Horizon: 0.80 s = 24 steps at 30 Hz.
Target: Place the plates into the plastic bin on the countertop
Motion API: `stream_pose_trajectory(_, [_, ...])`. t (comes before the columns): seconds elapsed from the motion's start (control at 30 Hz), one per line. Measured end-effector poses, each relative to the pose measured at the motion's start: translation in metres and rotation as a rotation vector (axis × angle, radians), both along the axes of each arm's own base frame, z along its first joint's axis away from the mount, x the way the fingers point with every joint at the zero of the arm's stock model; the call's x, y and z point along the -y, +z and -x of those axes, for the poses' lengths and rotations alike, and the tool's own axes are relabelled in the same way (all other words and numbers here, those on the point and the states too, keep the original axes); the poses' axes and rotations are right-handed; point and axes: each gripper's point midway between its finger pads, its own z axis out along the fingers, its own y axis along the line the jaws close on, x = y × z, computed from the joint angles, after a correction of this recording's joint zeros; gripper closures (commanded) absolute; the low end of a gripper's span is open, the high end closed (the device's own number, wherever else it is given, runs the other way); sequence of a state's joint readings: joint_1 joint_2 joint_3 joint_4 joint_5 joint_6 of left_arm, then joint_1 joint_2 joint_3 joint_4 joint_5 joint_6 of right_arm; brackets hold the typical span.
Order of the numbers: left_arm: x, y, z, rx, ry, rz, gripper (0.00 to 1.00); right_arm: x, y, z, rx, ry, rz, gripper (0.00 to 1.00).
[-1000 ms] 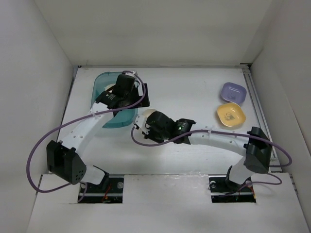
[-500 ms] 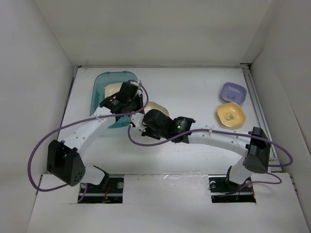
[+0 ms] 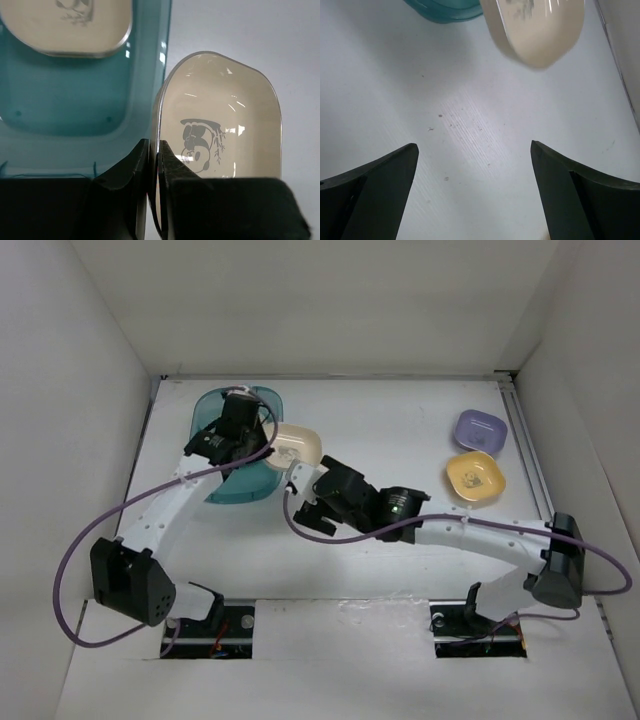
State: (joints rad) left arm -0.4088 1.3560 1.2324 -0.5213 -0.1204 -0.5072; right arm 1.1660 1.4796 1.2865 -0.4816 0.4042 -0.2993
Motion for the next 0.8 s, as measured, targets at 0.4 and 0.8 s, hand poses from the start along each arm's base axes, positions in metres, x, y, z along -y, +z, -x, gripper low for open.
stream_pose_trajectory(0.4, [-0.136, -0.004, -0.083, 0.111, 0.319, 0.077, 1.00, 0.063, 0.022, -0.004, 0.079, -0.260, -0.196, 0.00])
stream_pose_trajectory(0.8, [-0.185, -0.056, -0.103, 0.089, 0.360, 0.203, 1.00, 0.074, 0.027, 0.000, 0.073, -0.299, -0.267, 0.00])
